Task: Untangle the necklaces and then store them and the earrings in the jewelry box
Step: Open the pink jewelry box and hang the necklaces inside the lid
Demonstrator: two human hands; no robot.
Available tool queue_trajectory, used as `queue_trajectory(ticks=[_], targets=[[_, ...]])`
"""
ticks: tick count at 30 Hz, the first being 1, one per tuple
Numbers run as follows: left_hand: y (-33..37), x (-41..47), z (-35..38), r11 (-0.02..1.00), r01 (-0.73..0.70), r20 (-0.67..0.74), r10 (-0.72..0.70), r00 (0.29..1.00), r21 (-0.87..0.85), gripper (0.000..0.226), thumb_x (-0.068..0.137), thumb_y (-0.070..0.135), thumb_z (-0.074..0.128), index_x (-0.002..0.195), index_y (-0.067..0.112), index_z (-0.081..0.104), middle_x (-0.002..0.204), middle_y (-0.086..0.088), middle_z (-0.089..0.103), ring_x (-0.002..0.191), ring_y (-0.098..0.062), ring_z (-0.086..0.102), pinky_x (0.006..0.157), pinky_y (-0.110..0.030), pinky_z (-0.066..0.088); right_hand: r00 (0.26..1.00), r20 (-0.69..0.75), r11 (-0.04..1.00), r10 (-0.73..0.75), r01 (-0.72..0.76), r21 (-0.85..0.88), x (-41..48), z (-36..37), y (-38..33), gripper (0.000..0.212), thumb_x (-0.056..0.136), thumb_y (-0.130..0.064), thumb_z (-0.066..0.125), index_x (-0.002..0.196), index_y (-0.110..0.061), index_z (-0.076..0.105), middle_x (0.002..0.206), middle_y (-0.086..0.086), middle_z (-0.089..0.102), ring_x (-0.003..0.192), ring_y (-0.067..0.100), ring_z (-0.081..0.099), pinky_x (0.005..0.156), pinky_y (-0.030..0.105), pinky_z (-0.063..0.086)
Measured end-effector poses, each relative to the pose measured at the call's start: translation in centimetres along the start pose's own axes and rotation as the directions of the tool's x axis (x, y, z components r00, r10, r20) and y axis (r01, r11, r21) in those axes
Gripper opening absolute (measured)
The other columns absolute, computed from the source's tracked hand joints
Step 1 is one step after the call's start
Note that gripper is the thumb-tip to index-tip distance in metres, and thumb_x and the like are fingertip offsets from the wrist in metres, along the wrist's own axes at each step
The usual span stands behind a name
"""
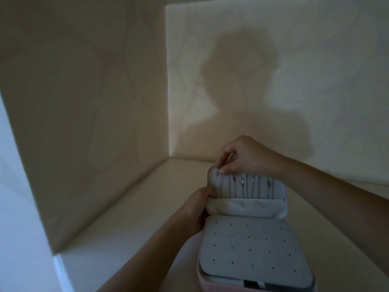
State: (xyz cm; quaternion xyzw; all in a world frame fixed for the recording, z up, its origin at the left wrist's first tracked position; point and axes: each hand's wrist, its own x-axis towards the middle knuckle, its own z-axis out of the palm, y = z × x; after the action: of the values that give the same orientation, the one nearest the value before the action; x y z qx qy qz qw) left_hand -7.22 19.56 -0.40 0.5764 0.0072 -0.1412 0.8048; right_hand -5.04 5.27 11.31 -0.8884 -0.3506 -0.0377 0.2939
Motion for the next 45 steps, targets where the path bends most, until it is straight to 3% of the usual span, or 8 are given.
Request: queue_trajectory(ticks=[5, 8, 10, 24, 28, 34, 40, 45], targets=[[-0.1, 0.2, 0.1, 0.999, -0.013, 0.011, 0.013, 1.0, -0.03, 0.045, 0.063, 0.015, 0.05, 0.107, 0.004, 0.056, 0.101, -0.016, 0.054, 0.094, -0.029, 0.052, 0.079, -0.037, 0.043, 0.999, -0.038, 1.0, -0.012, 0.011, -0.018, 0.2, 0.8, 0.7, 0.007, 0.078, -0.014, 0.079, 0.083, -0.013, 0.076, 0.074, 0.0, 0.074, 0.068, 0.01, 0.07, 0.062, 0.016, 0.054], [-0.1, -0.1, 0.1, 1.0, -0.021, 0.048, 0.022, 0.999, -0.017, 0.015, 0.076, 0.01, 0.045, 0.085, 0.005, 0.056, 0.076, -0.01, 0.059, 0.069, -0.021, 0.058, 0.063, -0.027, 0.046, 0.999, -0.028, 0.996, -0.029, 0.026, -0.084, 0.4, 1.0, 0.9, 0.006, 0.082, -0.01, 0.075, 0.087, -0.013, 0.075, 0.073, -0.004, 0.072, 0.065, 0.0, 0.066, 0.059, 0.011, 0.05], [-0.1, 0.0, -0.1, 1.0, -0.018, 0.059, 0.018, 0.998, -0.005, 0.023, 0.085, 0.005, 0.037, 0.07, 0.008, 0.055, 0.059, -0.004, 0.058, 0.053, -0.016, 0.057, 0.053, -0.024, 0.045, 0.997, -0.03, 0.98, -0.068, 0.061, -0.187, 0.5, 1.3, 0.9, 0.01, 0.082, -0.011, 0.073, 0.087, -0.02, 0.074, 0.075, -0.013, 0.068, 0.068, -0.005, 0.062, 0.061, 0.008, 0.046], [0.2, -0.5, 0.2, 1.0, -0.003, -0.023, 0.003, 1.0, -0.001, 0.013, 0.081, 0.008, 0.039, 0.072, 0.01, 0.048, 0.063, -0.005, 0.052, 0.059, -0.018, 0.05, 0.056, -0.029, 0.042, 0.988, -0.017, 0.897, -0.154, 0.133, -0.422, 0.2, 1.7, 0.5, 0.013, 0.085, -0.008, 0.066, 0.092, -0.017, 0.072, 0.079, -0.013, 0.062, 0.066, -0.006, 0.051, 0.062, 0.005, 0.038], [0.3, -0.7, 0.2, 1.0, -0.012, 0.008, 0.012, 1.0, 0.016, 0.029, 0.085, 0.006, 0.037, 0.065, 0.009, 0.058, 0.057, -0.003, 0.058, 0.052, -0.016, 0.055, 0.054, -0.026, 0.044, 0.976, -0.032, 0.851, -0.215, 0.171, -0.497, 0.3, 2.0, 0.7, 0.014, 0.087, -0.009, 0.062, 0.095, -0.015, 0.071, 0.088, -0.006, 0.064, 0.068, -0.001, 0.045, 0.062, 0.011, 0.032], [0.6, -0.9, 0.2, 1.0, -0.021, 0.054, 0.02, 0.998, 0.015, 0.027, 0.086, 0.006, 0.035, 0.073, 0.008, 0.059, 0.056, -0.003, 0.062, 0.052, -0.015, 0.06, 0.057, -0.027, 0.045, 0.938, -0.057, 0.803, -0.341, 0.259, -0.537, 0.2, 2.5, 1.5, 0.01, 0.087, -0.005, 0.062, 0.093, -0.009, 0.07, 0.09, 0.002, 0.067, 0.078, 0.017, 0.061, 0.068, 0.026, 0.043], [0.3, -0.8, 0.3, 1.0, -0.007, 0.012, 0.007, 1.0, 0.001, 0.027, 0.084, 0.006, 0.037, 0.085, 0.004, 0.064, 0.073, -0.008, 0.066, 0.069, -0.021, 0.062, 0.067, -0.03, 0.049, 0.901, -0.134, 0.81, -0.413, 0.295, -0.507, 0.3, 2.2, 1.9, 0.008, 0.081, -0.011, 0.075, 0.079, -0.011, 0.067, 0.085, -0.001, 0.058, 0.064, 0.013, 0.058, 0.058, 0.027, 0.047], [0.5, -1.1, 0.5, 1.0, -0.005, 0.021, 0.005, 1.0, 0.003, 0.038, 0.085, 0.005, 0.038, 0.057, 0.012, 0.063, 0.058, -0.003, 0.06, 0.052, -0.015, 0.058, 0.056, -0.025, 0.044, 0.904, -0.085, 0.811, -0.419, 0.331, -0.482, 0.4, 1.9, 2.3, 0.003, 0.082, -0.014, 0.074, 0.083, -0.011, 0.074, 0.087, -0.011, 0.047, 0.065, 0.003, 0.048, 0.061, 0.013, 0.034]])
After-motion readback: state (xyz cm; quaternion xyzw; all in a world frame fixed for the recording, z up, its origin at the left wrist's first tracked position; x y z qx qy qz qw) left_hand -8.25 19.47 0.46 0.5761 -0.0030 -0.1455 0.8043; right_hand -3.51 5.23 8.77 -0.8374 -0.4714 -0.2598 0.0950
